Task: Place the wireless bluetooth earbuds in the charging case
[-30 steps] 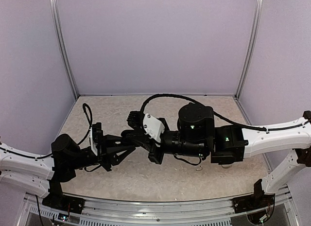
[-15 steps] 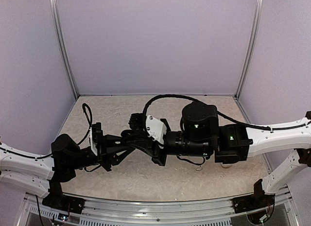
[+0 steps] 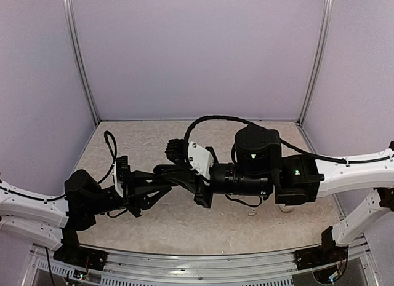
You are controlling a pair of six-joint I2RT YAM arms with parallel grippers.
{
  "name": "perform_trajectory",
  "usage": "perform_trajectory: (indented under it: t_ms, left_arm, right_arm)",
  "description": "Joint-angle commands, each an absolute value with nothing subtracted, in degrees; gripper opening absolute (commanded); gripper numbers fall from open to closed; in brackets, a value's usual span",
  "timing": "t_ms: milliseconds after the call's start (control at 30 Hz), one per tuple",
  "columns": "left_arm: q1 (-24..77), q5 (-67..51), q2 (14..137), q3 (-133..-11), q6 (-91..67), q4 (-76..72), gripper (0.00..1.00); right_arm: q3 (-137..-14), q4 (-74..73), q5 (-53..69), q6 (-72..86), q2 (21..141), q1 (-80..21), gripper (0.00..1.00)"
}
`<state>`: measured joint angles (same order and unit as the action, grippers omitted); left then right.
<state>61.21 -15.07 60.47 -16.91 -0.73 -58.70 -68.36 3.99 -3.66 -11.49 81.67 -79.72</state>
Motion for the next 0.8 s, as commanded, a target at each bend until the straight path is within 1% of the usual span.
perform_trajectory:
  t_ms: [0, 467, 767]
  left_arm:
    - [61.79, -15.98, 60.35, -17.43, 1.29, -60.3, 0.0]
    - [62.65, -15.64, 60.91, -18.19, 2.55, -59.14, 0.0]
    - [62.64, -15.68, 60.79, -17.97, 2.55, -58.89, 0.0]
  right_arm:
    - [-70.72, 4.0, -4.41, -11.74, 82.8, -80.33, 0.07]
    - [-70.37, 2.71, -5.44, -9.86, 85.16, -79.35, 0.03]
    - [-70.54, 1.57, -9.84, -9.4, 86.36, -78.68, 0.02]
